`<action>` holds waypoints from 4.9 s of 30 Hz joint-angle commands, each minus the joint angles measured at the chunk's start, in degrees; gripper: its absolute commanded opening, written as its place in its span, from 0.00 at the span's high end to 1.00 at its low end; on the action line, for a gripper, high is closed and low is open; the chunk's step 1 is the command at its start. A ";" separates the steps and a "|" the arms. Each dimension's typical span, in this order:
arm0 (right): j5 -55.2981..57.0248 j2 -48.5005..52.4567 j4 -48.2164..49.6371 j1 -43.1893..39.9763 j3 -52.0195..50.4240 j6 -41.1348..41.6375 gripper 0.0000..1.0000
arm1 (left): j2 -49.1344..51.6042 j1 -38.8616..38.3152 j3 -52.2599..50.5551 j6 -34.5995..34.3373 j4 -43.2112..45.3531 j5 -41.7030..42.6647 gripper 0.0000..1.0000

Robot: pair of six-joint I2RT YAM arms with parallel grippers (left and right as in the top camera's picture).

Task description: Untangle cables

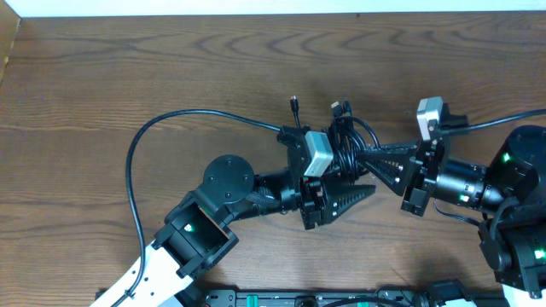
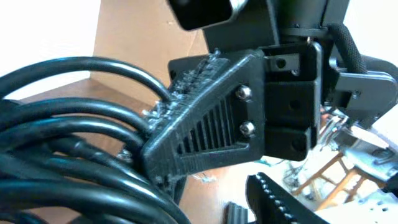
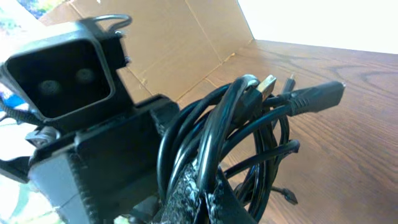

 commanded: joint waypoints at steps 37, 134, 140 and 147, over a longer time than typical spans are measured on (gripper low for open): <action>-0.09 0.28 1.57 0.09 0.07 -1.31 0.99 | -0.85 -0.35 1.14 -4.70 -14.12 -32.46 0.00; -2.27 0.26 -3.67 -15.67 0.07 -1.07 0.07 | -3.48 -0.35 1.14 32.35 -11.54 -8.02 0.93; -5.55 0.26 -3.67 -15.65 0.07 1.22 0.08 | -3.48 -0.35 1.14 37.11 -11.85 -8.44 0.93; -4.20 0.31 -3.74 -15.65 0.07 1.18 0.11 | -3.43 -0.42 1.14 39.43 -11.67 -5.92 0.92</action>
